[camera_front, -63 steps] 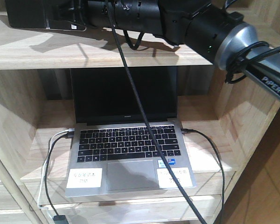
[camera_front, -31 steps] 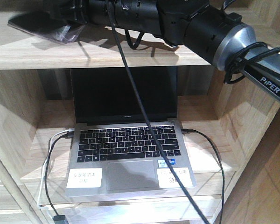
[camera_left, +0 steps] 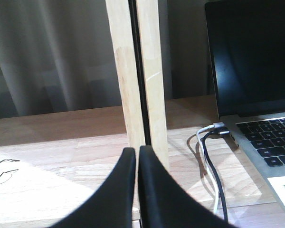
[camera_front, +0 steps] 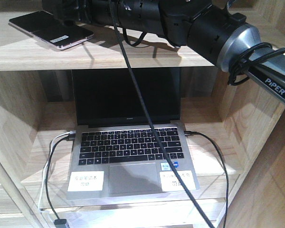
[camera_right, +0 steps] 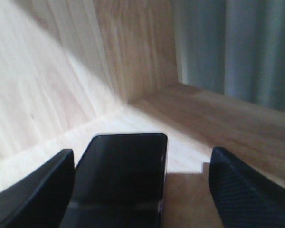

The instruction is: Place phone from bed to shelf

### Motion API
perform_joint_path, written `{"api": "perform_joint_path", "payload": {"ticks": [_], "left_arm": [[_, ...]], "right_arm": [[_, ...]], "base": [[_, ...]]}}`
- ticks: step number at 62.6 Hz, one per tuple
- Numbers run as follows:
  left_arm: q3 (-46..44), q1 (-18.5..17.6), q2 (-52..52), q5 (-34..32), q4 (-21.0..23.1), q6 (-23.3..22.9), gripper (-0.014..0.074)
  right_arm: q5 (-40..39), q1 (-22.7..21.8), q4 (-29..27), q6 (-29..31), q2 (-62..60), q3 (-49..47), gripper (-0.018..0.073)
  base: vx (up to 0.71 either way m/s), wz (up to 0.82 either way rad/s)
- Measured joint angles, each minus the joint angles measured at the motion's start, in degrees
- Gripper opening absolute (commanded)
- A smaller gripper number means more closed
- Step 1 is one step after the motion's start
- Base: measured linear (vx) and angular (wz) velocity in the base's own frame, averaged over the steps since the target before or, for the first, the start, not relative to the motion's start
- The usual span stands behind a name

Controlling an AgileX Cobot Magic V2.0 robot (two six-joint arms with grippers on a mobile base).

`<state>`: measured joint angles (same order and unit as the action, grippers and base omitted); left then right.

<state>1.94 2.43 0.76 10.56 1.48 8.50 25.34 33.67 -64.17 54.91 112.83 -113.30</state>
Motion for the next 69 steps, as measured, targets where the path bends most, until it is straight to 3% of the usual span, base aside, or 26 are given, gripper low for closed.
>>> {"api": "perform_joint_path", "payload": {"ticks": [9,23,42,69], "left_arm": [[0.0,0.0,0.0,0.0,0.0,0.0,0.0001],[0.0,0.0,0.0,0.0,0.0,0.0,0.0001],[0.0,0.0,0.0,0.0,0.0,0.0,0.0001],[0.0,0.0,0.0,0.0,0.0,0.0,0.0001]], "right_arm": [[0.72,0.0,2.65,-2.55,-2.03,0.0,0.0389],[2.48,0.0,5.78,-5.8,-6.05,0.0,-0.0011],[6.16,0.0,6.33,-7.3,-12.27,1.9,-0.0006],[-6.18,0.0,6.16,-2.09,-36.32,34.95,-0.0006]], "base": [[0.0,0.0],[0.0,0.0],[0.0,0.0],[0.0,0.0]]}}
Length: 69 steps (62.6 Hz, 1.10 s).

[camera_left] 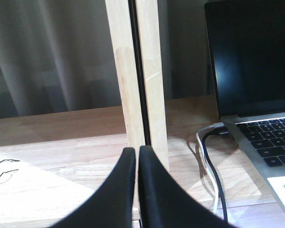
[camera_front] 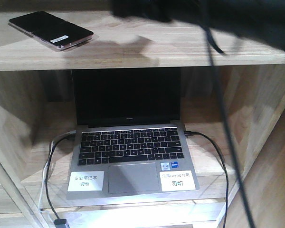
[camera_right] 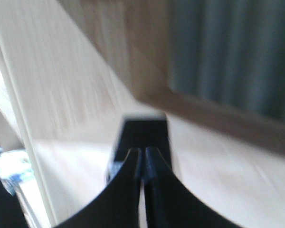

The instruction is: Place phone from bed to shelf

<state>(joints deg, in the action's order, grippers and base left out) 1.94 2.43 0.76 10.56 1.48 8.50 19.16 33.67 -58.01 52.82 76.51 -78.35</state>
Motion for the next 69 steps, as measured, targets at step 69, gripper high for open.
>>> {"api": "perform_joint_path", "payload": {"ticks": [69], "left_arm": [[0.0,0.0,0.0,0.0,0.0,0.0,0.0001]], "right_arm": [[-5.8,0.0,-0.81,0.18,-55.7,53.93,-0.0006]], "base": [[0.0,0.0]]}}
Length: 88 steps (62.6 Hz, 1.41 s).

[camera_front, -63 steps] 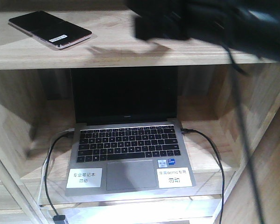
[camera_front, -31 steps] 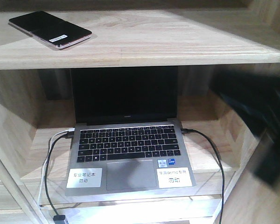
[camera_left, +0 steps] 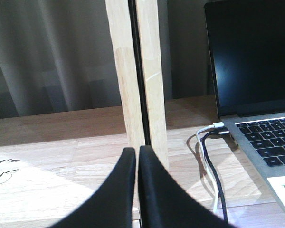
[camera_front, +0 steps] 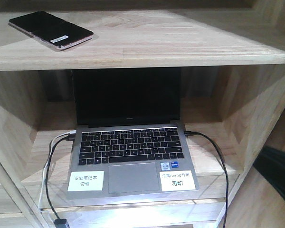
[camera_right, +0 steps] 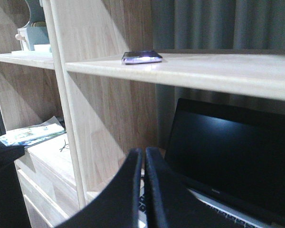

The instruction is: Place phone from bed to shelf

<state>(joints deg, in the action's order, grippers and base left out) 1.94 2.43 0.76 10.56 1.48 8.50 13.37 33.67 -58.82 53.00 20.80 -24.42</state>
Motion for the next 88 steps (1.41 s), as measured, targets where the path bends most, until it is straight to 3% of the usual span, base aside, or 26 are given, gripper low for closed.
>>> {"api": "perform_joint_path", "payload": {"ticks": [51,60,71,88], "left_arm": [[0.0,0.0,0.0,0.0,0.0,0.0,0.0001],[0.0,0.0,0.0,0.0,0.0,0.0,0.0001],[0.0,0.0,0.0,0.0,0.0,0.0,0.0001],[0.0,0.0,0.0,0.0,0.0,0.0,0.0001]], "right_arm": [[-0.07,0.0,-0.79,0.0,-0.29,0.57,-0.0006],[-0.08,0.0,0.62,-2.13,-0.29,0.57,-0.0006],[-0.08,0.0,12.28,-15.18,-0.29,0.57,-0.0006],[0.6,0.0,42.42,-48.27,-0.29,0.57,-0.0006]], "base": [[0.0,0.0],[0.0,0.0],[0.0,0.0],[0.0,0.0]]}}
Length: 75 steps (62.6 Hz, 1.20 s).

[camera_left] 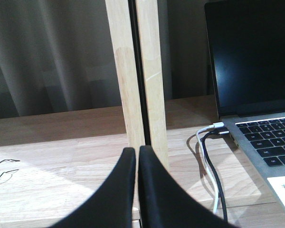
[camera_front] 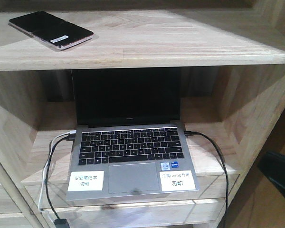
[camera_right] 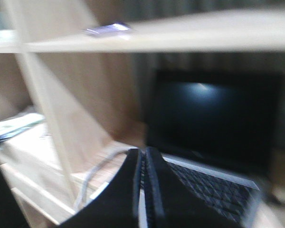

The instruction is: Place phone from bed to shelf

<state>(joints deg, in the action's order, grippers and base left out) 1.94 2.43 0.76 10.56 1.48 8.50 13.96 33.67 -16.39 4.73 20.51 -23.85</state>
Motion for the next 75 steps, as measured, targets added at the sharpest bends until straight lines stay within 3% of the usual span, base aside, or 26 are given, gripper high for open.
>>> {"api": "perform_joint_path", "payload": {"ticks": [4,9,20,34,49,61,75], "left_arm": [[0.0,0.0,0.0,0.0,0.0,0.0,0.0001],[0.0,0.0,0.0,0.0,0.0,0.0,0.0001],[0.0,0.0,0.0,0.0,0.0,0.0,0.0001],[0.0,0.0,0.0,0.0,0.0,0.0,0.0001],[0.0,0.0,0.0,0.0,0.0,0.0,0.0001],[0.0,0.0,0.0,0.0,0.0,0.0,0.0001],[0.0,0.0,0.0,0.0,0.0,0.0,0.0001]], "right_arm": [[0.07,0.0,4.18,-5.1,0.0,0.0,-0.0006],[0.07,0.0,6.08,-7.38,0.0,0.0,-0.0006],[0.07,-1.18,7.41,-3.77,0.0,0.0,-0.0006],[0.07,-12.85,7.85,1.82,0.0,0.26,-0.0006],[-2.12,-24.61,8.11,1.67,-5.49,9.36,-0.0006],[-6.34,-28.0,9.98,1.62,-14.09,18.15,-0.0006],[-9.13,-28.21,11.03,-0.1,-20.96,25.35,-0.0006]], "base": [[0.0,0.0],[0.0,0.0],[0.0,0.0],[0.0,0.0],[0.0,0.0],[0.0,0.0],[0.0,0.0]]}}
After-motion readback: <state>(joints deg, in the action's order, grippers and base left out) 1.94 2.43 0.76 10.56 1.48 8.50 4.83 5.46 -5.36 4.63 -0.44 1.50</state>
